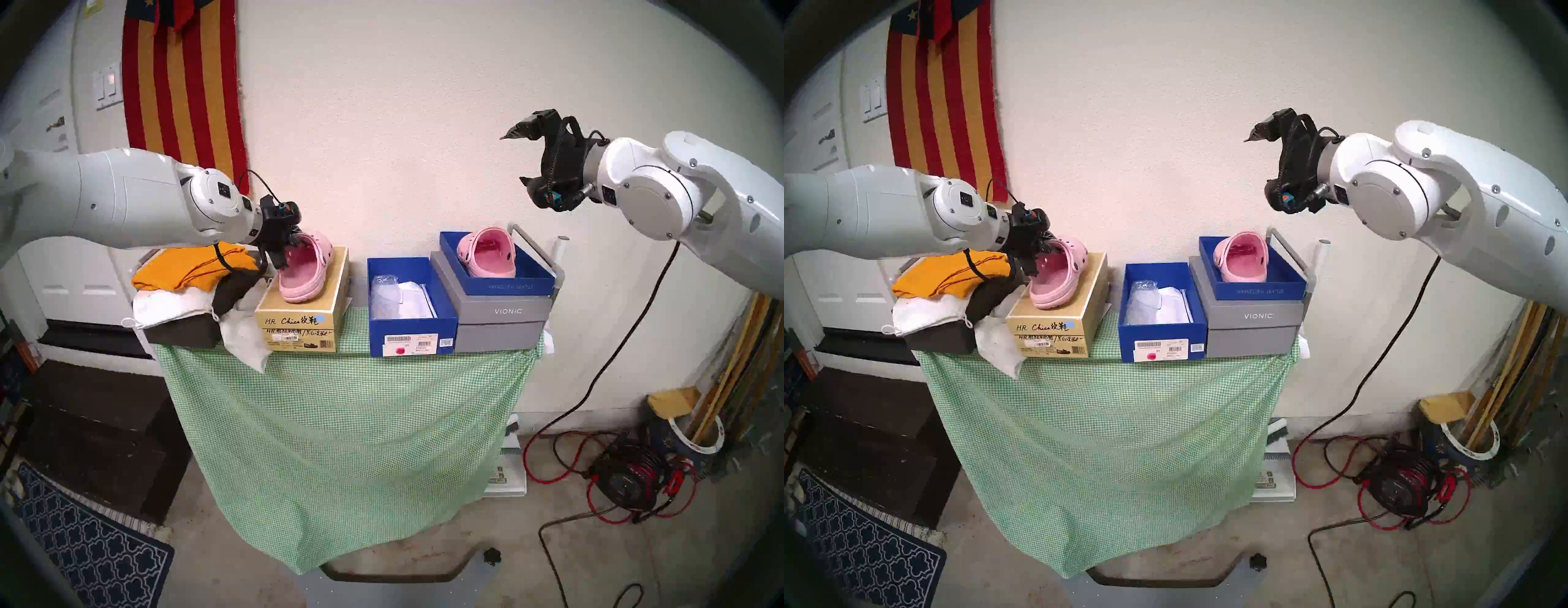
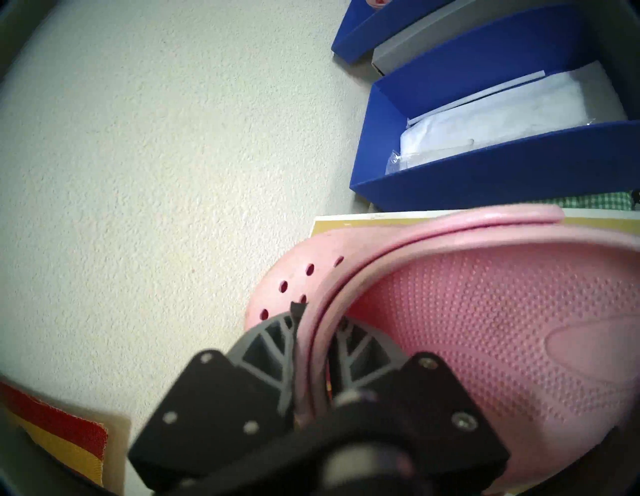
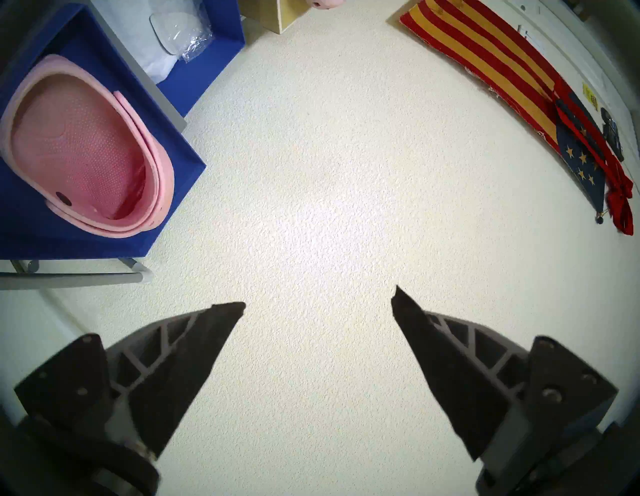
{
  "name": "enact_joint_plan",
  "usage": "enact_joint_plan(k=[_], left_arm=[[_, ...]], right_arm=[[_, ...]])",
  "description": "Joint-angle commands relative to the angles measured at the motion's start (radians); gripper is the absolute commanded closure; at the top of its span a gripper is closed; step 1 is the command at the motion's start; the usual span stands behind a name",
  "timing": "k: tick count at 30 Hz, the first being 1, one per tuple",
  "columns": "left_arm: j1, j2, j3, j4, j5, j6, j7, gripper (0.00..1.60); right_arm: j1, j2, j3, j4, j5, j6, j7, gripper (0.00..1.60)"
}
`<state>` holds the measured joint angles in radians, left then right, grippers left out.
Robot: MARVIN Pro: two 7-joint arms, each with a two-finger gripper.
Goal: Take shoe out of the box
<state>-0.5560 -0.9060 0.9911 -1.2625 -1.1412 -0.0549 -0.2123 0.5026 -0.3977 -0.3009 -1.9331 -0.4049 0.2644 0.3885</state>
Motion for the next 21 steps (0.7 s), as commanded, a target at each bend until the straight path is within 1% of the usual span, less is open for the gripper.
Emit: enact_joint_plan(k=[1,3,5,6,7,9,13,14,15,21], left_arm=[[-0.020,0.019,0.005,-0.021,0.001,-0.005,-0.027,0.87],[-0.028,0.028,0.007,-0.030,-0.002,-0.002,-0.042,0.80],[-0.040,0.038,0.011,-0.043,0.004,-0.005,-0.049,0.50],[-0.044,0.042,0.015,-0.048,0.008,-0.007,-0.050,0.25],[-0.047,0.045,0.018,-0.053,0.012,-0.008,-0.049,0.21],[-0.058,0.054,0.025,-0.061,0.022,-0.016,-0.051,0.14],[-0.081,0.066,0.034,-0.066,0.042,-0.034,-0.054,0.11],[-0.086,0.068,0.034,-0.065,0.045,-0.037,-0.057,0.03],[-0.092,0.070,0.034,-0.065,0.049,-0.040,-0.059,0.00],[-0.134,0.093,0.021,-0.078,0.058,-0.069,-0.073,0.00]], right_arm=[[0.002,-0.003,0.002,0.002,-0.002,-0.003,0.000,0.00],[0.002,-0.003,0.002,0.002,-0.002,-0.003,0.000,0.00],[0.002,-0.003,0.002,0.002,-0.002,-0.003,0.000,0.00],[0.002,-0.002,0.002,0.002,-0.002,-0.003,0.000,0.00],[0.002,-0.002,0.002,0.002,-0.002,-0.003,0.000,0.00],[0.002,-0.002,0.002,0.002,-0.002,-0.003,0.000,0.00],[0.002,-0.002,0.002,0.002,-0.002,-0.002,0.000,0.00],[0.002,-0.002,0.002,0.002,-0.002,-0.002,0.000,0.00],[0.002,-0.002,0.002,0.002,-0.002,-0.002,0.000,0.00],[0.002,-0.002,0.002,0.002,-0.002,-0.002,0.000,0.00]])
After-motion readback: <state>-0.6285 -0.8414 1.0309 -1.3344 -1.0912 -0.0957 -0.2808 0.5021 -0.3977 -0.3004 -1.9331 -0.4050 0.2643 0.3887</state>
